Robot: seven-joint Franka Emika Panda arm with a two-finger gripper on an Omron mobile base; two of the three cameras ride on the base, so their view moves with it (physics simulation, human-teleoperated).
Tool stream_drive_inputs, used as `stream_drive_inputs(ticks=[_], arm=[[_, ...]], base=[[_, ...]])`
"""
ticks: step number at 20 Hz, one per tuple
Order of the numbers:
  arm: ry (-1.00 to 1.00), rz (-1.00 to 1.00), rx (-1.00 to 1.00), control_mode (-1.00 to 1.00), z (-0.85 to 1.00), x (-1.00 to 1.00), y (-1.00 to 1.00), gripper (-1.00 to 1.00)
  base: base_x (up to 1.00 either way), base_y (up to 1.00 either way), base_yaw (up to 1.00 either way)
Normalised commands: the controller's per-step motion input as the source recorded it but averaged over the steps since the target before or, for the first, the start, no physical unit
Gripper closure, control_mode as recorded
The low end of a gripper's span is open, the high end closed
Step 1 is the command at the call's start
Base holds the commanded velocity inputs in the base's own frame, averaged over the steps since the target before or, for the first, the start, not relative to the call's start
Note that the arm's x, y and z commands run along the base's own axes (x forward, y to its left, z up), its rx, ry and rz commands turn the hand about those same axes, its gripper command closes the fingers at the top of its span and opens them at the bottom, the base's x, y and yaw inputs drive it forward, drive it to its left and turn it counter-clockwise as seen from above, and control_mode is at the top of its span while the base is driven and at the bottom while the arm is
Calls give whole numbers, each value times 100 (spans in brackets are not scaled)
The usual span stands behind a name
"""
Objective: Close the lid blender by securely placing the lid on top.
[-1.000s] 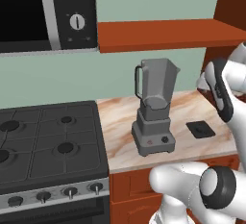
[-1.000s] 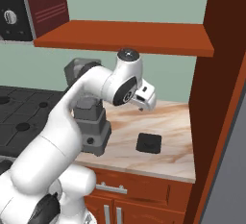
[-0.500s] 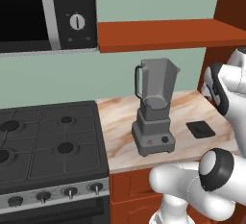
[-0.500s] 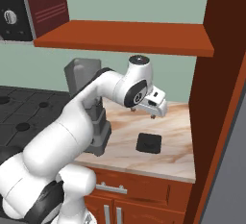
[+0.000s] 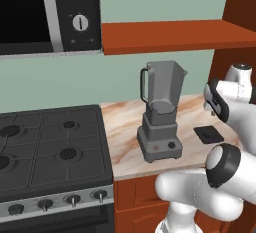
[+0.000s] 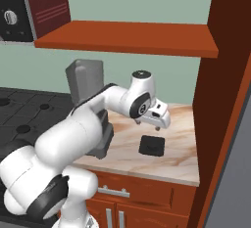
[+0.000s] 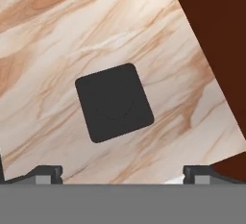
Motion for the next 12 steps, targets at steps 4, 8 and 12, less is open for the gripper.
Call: stream_drive_inputs(ticks=[4,8,12], arm=[[8,0,7,-100,-35,32,-19,-100],[4,0,11,-100,-35,29,-19,-100],[0,3,11,-100,-41,11,-23,-100]], base=[[0,0,0],[0,0,0],[0,0,0]])
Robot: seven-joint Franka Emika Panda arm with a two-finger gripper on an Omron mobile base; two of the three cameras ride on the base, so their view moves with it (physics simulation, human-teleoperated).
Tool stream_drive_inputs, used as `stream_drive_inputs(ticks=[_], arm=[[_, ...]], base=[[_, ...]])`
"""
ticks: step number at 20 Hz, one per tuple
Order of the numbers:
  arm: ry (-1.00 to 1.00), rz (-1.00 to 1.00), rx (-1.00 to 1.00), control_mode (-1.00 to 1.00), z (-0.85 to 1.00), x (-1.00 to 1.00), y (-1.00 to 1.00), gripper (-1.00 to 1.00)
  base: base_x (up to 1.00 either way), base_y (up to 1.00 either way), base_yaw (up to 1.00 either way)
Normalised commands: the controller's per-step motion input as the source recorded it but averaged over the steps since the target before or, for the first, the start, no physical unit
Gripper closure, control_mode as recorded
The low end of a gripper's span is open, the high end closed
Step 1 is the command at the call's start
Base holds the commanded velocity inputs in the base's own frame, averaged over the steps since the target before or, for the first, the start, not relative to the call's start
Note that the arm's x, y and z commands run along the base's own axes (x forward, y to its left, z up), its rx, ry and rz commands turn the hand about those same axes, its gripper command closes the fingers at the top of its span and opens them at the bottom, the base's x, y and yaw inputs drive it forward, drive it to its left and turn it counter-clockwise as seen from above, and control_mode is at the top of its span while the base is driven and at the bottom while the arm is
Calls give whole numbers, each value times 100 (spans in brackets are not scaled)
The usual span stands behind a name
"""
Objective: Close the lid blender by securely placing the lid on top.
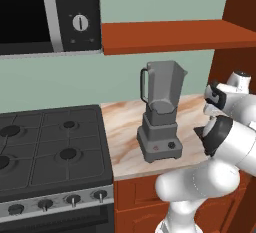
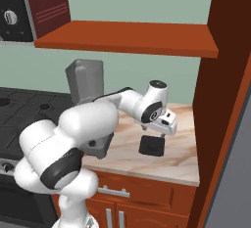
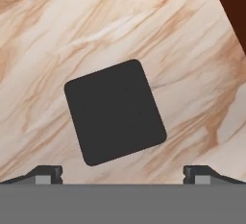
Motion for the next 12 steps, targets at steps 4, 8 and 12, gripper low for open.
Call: stream_drive_inputs(ticks=[4,8,12], arm=[[0,3,2,-100,-37,11,-4,-100],[1,0,0,-100,-30,21,0,-100],[5,0,0,-100,-28,21,9,-100]], base=[[0,0,0],[0,0,0],[0,0,0]])
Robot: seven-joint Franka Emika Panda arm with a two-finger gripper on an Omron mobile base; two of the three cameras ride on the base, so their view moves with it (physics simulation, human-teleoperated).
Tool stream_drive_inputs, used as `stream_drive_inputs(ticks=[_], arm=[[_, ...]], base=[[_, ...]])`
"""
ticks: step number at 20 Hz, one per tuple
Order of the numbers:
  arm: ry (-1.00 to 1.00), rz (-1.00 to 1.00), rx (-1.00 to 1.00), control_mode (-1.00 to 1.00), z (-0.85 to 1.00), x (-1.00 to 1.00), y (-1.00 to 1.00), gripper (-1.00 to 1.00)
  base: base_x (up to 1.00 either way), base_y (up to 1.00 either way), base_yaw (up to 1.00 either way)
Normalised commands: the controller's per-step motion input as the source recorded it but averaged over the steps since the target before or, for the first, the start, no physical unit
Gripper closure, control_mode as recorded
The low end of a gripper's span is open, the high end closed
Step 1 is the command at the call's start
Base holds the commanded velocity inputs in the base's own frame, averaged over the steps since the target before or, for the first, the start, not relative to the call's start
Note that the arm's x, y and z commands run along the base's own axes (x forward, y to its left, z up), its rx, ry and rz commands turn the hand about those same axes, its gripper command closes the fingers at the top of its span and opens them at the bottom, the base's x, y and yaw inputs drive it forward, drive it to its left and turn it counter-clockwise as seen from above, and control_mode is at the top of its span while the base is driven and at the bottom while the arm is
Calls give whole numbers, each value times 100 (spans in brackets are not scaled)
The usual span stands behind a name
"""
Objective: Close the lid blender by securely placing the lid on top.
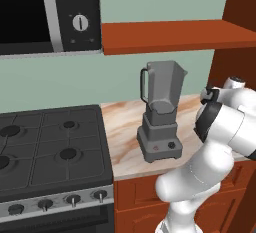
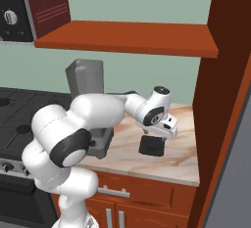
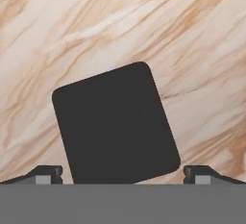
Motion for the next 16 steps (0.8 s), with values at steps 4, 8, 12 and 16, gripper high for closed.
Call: stream_drive_inputs(ticks=[4,8,12,16], arm=[[5,0,0,-100,-29,8,8,-100],[6,0,0,-100,-24,1,11,-100],[6,0,0,-100,-28,0,11,-100],[0,0,0,-100,-33,11,0,-100]], base=[[0,0,0],[0,0,0],[0,0,0],[0,0,0]])
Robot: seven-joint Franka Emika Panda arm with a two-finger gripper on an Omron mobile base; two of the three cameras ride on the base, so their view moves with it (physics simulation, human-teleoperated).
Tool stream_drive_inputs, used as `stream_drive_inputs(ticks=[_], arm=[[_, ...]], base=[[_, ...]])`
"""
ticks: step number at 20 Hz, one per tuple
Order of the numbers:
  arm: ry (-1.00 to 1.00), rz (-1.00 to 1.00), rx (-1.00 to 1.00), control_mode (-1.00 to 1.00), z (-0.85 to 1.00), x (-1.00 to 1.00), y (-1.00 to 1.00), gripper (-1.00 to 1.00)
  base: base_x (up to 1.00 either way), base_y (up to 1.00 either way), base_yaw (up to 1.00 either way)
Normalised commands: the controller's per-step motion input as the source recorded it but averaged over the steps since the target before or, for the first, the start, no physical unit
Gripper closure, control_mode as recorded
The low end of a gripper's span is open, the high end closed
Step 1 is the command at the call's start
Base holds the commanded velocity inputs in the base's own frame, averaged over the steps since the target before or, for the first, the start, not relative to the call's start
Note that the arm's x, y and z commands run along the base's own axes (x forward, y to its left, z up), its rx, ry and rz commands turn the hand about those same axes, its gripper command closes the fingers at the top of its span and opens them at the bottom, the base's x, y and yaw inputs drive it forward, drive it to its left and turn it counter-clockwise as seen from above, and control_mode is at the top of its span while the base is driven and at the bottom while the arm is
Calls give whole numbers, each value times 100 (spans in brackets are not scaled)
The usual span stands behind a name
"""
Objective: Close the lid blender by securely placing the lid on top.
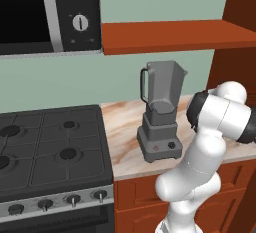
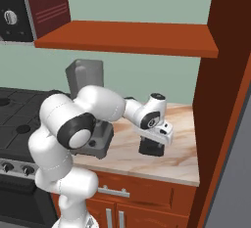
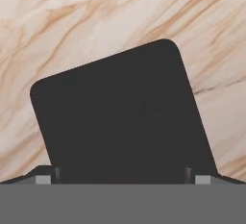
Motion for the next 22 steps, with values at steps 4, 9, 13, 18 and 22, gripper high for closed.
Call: stream_drive_inputs(ticks=[4,9,13,18,22], arm=[[0,0,0,-100,-29,17,0,-100],[0,0,0,-100,-29,17,0,-100],[0,0,0,-100,-30,3,-2,-100],[0,0,0,-100,-46,0,0,100],[0,0,0,-100,-23,0,0,100]], base=[[0,0,0],[0,0,0],[0,0,0],[0,0,0],[0,0,0]])
